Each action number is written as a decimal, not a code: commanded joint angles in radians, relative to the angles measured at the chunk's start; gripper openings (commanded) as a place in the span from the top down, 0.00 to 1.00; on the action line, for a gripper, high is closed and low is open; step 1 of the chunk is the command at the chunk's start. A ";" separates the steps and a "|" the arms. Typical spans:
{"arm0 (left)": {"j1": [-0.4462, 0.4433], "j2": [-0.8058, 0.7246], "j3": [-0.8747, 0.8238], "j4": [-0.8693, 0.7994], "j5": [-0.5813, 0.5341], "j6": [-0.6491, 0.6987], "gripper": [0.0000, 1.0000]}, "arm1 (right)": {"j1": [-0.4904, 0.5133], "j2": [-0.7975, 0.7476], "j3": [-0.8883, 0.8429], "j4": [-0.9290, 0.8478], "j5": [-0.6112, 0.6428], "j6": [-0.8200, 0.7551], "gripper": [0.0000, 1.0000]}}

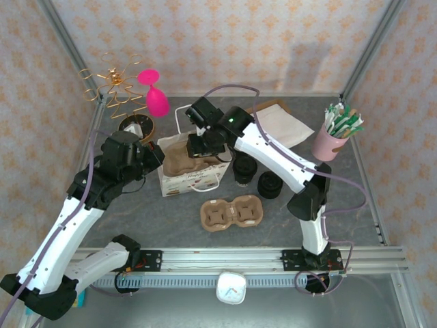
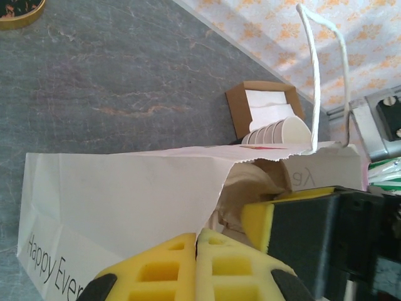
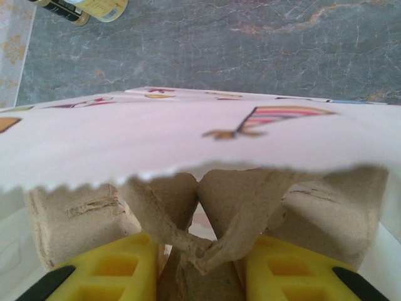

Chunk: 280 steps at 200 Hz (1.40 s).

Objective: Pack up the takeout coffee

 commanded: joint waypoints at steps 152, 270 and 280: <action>0.008 -0.045 -0.080 0.041 -0.013 -0.088 1.00 | 0.062 0.126 0.086 -0.084 0.171 0.036 0.69; 0.008 -0.128 -0.178 0.163 0.059 -0.132 1.00 | 0.086 0.163 0.165 -0.161 0.189 0.062 0.70; 0.008 -0.134 -0.177 0.163 0.049 -0.132 1.00 | 0.086 0.177 0.163 -0.161 0.175 0.060 0.70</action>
